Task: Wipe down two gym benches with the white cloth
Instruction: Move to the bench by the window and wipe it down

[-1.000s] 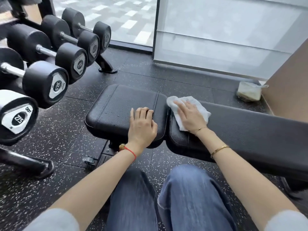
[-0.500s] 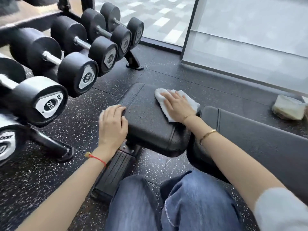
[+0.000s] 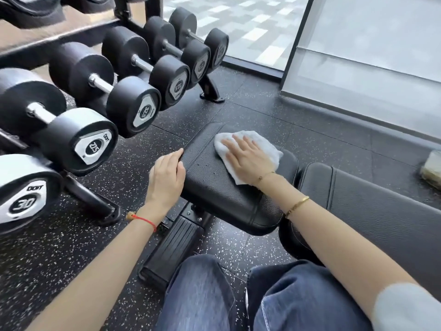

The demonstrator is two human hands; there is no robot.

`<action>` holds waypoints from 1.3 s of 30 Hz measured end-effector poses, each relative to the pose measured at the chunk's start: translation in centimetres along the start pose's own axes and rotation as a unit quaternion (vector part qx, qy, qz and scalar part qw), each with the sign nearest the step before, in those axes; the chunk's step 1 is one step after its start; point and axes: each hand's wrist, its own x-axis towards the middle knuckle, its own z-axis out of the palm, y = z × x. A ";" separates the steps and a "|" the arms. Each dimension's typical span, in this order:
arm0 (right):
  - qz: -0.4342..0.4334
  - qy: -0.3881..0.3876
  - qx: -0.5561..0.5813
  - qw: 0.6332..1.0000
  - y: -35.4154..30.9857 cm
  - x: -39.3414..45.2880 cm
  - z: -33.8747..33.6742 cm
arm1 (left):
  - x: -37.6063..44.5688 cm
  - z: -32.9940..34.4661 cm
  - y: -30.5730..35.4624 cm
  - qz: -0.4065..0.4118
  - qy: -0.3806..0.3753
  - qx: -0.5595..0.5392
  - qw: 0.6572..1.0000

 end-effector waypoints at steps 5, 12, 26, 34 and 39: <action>-0.121 0.011 0.004 0.993 -5.5 -1.4 1.7 | -0.2 -0.1 -0.2 -0.013 -0.003 0.007 1.000; -0.041 0.003 -0.029 0.999 -0.7 1.1 0.7 | -0.8 -0.4 -0.8 -0.002 -0.014 0.015 1.000; -0.064 0.003 -0.046 0.997 -2.2 5.9 0.2 | -1.4 -0.5 0.1 -0.030 -0.003 0.071 0.997; -0.155 0.005 -0.045 0.987 -5.6 0.4 1.4 | -1.9 -0.7 -0.3 -0.053 0.011 0.026 0.998; -0.196 0.006 -0.039 0.980 -3.4 -4.2 1.6 | -2.6 -1.1 -0.5 -0.059 0.026 0.003 0.998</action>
